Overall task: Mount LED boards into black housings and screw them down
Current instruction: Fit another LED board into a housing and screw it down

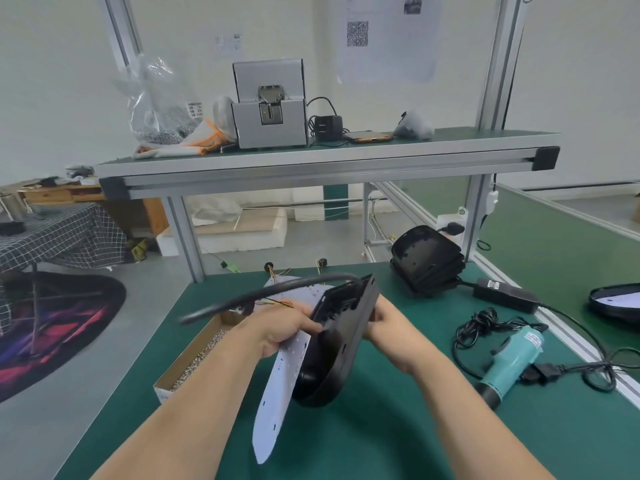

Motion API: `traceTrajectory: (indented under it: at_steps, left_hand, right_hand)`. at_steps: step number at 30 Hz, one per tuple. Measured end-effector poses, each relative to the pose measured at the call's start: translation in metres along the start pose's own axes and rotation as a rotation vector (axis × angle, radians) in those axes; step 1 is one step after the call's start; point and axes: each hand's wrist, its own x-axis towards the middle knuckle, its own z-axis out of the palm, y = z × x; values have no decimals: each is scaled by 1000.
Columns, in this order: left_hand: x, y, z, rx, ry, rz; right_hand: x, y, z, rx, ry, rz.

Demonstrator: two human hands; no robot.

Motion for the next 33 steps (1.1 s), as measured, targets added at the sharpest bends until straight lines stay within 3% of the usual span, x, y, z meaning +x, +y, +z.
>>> traceTrajectory:
  at_steps: [3, 6, 8, 11, 14, 16, 19, 21, 23, 25, 28, 30, 33]
  left_hand:
    - [2, -1, 1, -122, -30, 11]
    - [3, -4, -10, -261, 18, 5]
    - [1, -2, -17, -314, 44, 14]
    - [-1, 0, -26, -395, 109, 13]
    - [-4, 6, -28, -393, 210, -1]
    - [-5, 8, -26, -334, 261, -6]
    - [-5, 7, -21, -217, 285, 4]
    - [-6, 7, -17, -139, 290, 2]
    - [-5, 7, -13, -76, 290, -10]
    - [-4, 9, -8, -33, 319, -1]
    - [-2, 10, -4, 6, 386, 39]
    - [-2, 12, -5, -13, 383, 32]
    - [-2, 10, -11, -23, 426, 36]
  right_hand:
    - [4, 8, 4, -309, 173, -34]
    - [3, 22, -6, -1016, 211, 2]
    - [-1, 33, -16, -1319, 225, 182]
    - [-6, 45, -26, -1494, 104, 460]
    - [-6, 51, -28, -1427, 108, 476]
    - [-4, 41, -23, -1240, 211, 380]
    - [-2, 2, -11, -756, 530, -66]
    - [-4, -36, 1, -519, 576, -431]
    - [-7, -70, 13, -529, 429, -712]
    - [-6, -91, 25, -799, 339, -889]
    - [-3, -95, 34, -992, 432, -957]
    - [0, -89, 28, -933, 503, -883]
    - [2, -85, 15, -795, 388, -705]
